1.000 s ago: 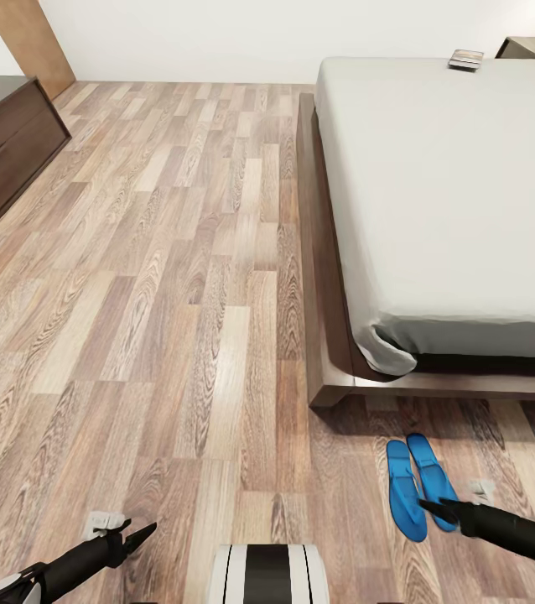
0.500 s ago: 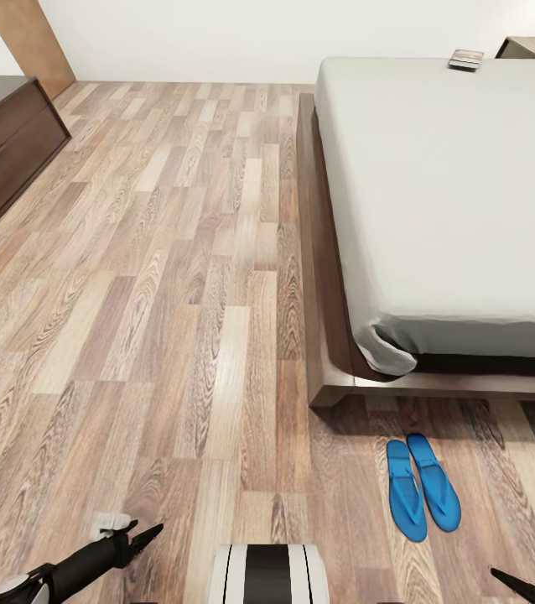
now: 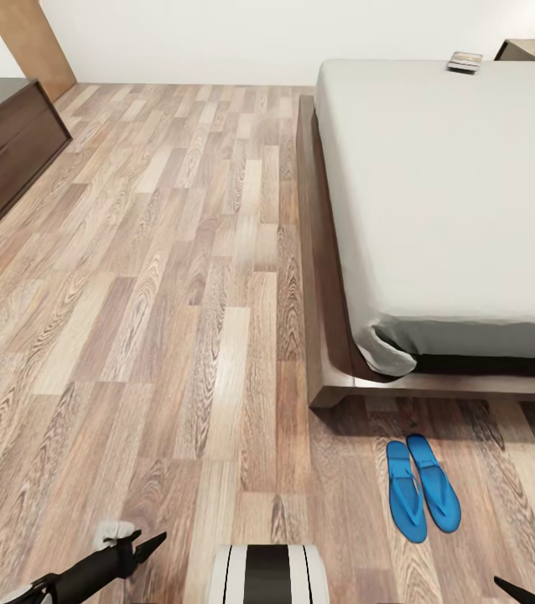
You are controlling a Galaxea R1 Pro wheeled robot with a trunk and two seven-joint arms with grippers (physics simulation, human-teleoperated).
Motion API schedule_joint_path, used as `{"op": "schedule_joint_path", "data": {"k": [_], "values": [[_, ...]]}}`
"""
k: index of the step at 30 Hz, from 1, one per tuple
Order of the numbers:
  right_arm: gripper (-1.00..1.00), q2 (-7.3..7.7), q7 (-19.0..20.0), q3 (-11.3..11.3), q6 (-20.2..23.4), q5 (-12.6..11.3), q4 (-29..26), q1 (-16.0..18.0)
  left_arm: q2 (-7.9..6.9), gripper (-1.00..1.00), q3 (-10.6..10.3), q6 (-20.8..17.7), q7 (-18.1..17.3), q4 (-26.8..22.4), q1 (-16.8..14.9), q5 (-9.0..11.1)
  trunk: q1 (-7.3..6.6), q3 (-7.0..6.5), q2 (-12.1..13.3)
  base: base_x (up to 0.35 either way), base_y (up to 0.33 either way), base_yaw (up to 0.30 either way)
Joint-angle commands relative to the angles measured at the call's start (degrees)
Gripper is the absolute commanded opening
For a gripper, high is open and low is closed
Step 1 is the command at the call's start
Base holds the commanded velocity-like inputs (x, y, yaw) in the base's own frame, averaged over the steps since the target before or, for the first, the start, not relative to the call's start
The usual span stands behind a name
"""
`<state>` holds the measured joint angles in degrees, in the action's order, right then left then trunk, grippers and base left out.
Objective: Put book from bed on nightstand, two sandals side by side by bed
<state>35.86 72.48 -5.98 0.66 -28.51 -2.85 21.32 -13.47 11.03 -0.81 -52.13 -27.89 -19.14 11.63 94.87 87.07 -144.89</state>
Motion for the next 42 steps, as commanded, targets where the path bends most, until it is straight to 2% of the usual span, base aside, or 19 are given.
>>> {"op": "schedule_joint_path", "data": {"k": [1,22,29,42], "values": [[1.00,0.00,0.2,-0.4,0.1,0.4,0.0,0.0,-0.03,1.00,0.1,-0.1,-0.2,0.1,0.0,0.2,-0.03,-0.20,0.0,0.000,0.000,0.000],[1.00,0.00,-0.3,-0.4,-0.1,0.4,0.0,0.0,-0.15,1.00,0.1,-0.2,-0.3,0.0,0.0,0.1,-0.57,-4.85,0.3,0.000,0.000,0.000],[1.00,0.00,-0.4,-0.4,-0.2,0.4,2.0,0.0,-0.05,1.00,0.0,-0.2,-0.3,0.0,0.0,0.1,-0.75,-6.40,0.4,0.000,0.000,0.000],[1.00,0.00,-0.4,-0.3,-0.4,0.4,2.3,0.0,0.10,1.00,-0.1,-0.2,-0.2,0.1,0.0,0.1,-1.09,-9.28,0.6,0.000,0.000,0.000]]}}
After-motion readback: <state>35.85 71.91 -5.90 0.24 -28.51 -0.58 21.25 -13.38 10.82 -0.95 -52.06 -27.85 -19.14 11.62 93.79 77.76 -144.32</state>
